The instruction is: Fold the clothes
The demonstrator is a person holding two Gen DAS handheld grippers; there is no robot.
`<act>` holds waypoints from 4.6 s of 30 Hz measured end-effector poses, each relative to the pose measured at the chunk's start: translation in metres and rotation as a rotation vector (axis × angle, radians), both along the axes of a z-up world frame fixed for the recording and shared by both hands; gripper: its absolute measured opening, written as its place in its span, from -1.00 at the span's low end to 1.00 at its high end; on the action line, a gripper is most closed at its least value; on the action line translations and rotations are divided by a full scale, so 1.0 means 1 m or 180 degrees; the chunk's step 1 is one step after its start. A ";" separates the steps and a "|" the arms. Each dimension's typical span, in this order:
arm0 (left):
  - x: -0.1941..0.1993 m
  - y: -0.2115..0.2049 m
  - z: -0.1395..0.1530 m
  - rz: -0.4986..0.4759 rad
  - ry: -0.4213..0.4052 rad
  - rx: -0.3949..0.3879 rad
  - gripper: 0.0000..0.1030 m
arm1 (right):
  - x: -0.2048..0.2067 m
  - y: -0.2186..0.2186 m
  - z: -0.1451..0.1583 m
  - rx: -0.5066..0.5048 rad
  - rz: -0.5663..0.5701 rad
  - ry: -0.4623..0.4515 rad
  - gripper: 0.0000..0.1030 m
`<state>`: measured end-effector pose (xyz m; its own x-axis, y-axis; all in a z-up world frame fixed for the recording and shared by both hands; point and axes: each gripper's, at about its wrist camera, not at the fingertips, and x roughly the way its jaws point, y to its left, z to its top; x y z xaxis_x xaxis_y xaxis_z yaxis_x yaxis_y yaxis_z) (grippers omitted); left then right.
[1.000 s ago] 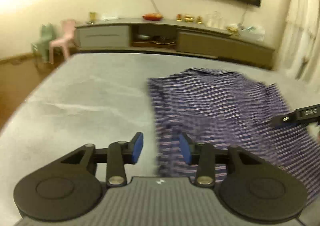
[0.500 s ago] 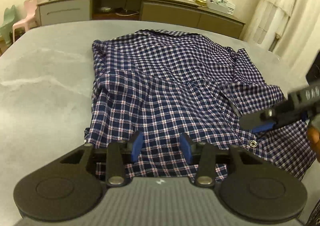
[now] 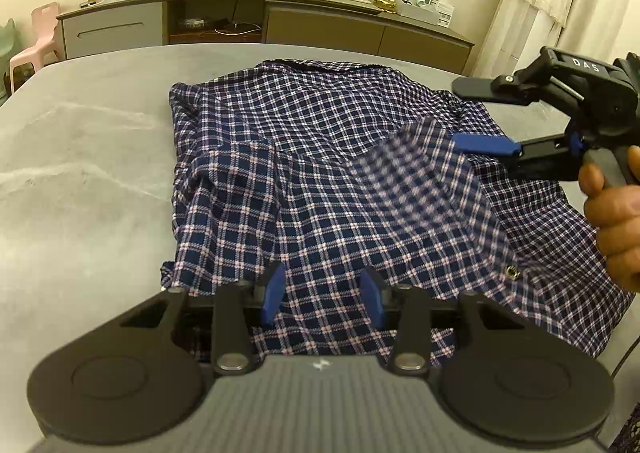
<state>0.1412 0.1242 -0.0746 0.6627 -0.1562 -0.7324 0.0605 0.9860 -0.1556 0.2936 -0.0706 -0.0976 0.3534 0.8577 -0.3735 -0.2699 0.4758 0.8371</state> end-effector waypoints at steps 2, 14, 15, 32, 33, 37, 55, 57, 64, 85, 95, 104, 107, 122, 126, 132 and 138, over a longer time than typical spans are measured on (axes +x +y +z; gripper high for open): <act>-0.001 0.004 0.004 0.0041 -0.0055 -0.0026 -0.19 | -0.002 -0.004 0.007 -0.0120 -0.0120 -0.0098 0.09; 0.020 0.079 0.013 0.0869 -0.0110 -0.0408 -0.02 | -0.016 -0.026 0.036 -0.1201 -0.0174 -0.0280 0.10; 0.023 0.085 0.019 0.0820 -0.0172 -0.0440 0.01 | -0.015 -0.033 0.041 -0.1299 -0.0242 -0.0341 0.14; 0.191 0.119 -0.008 0.0418 -0.0153 -0.0217 0.42 | 0.128 -0.071 0.046 -0.2125 -0.0237 -0.0665 0.43; 0.196 0.117 -0.011 0.0420 -0.0150 -0.0239 0.40 | 0.136 -0.066 0.039 -0.2163 -0.0178 -0.0650 0.42; 0.209 0.096 -0.021 0.0278 -0.0059 -0.0099 -0.79 | 0.149 -0.051 0.025 -0.2314 0.0074 -0.0799 -0.65; -0.022 0.088 0.049 -0.0742 -0.0598 -0.0084 -0.94 | -0.116 -0.156 0.107 -0.2318 0.0415 -0.1824 -0.98; -0.049 0.085 0.030 -0.0738 -0.0387 0.0024 -0.93 | -0.134 -0.165 0.092 -0.2549 0.0501 -0.1626 -0.95; -0.089 0.090 0.014 -0.0239 -0.0283 -0.0155 -0.67 | -0.161 -0.183 0.091 -0.2943 0.0084 -0.1234 -0.17; -0.011 0.108 -0.034 0.0375 -0.0051 -0.1592 -0.35 | -0.117 -0.064 0.037 -0.1196 -0.0253 -0.0145 -0.78; -0.043 0.125 -0.004 0.0346 -0.0238 -0.1841 -0.95 | -0.171 -0.089 0.077 -0.0756 -0.0046 -0.0656 -0.91; -0.067 0.143 -0.033 0.0468 0.0389 -0.1570 -0.94 | -0.237 -0.096 0.059 -0.1545 0.0330 -0.0520 -0.62; -0.067 0.143 -0.028 0.0524 0.0283 -0.1521 -0.89 | -0.236 -0.109 0.069 -0.1388 0.0155 -0.0561 -0.32; -0.050 0.131 -0.031 0.0612 0.0039 -0.1257 -0.95 | -0.153 -0.150 0.065 -0.1535 -0.0942 -0.0134 -0.97; -0.055 0.141 -0.034 0.0571 0.0044 -0.1362 -0.95 | -0.173 -0.188 0.068 -0.1352 -0.1408 -0.0013 -1.00; -0.054 0.139 -0.040 0.0478 0.0152 -0.1313 -0.95 | -0.172 -0.194 0.067 -0.1658 -0.1617 0.0034 -0.97; -0.054 0.148 -0.037 0.0481 0.0121 -0.1545 -0.72 | -0.196 -0.179 0.083 -0.1534 -0.1735 -0.0462 -0.07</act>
<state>0.0868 0.2719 -0.1111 0.6785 -0.3889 -0.6232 -0.0918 0.7968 -0.5972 0.0975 -0.2496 -0.0147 0.7567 0.2992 -0.5812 0.0175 0.8795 0.4756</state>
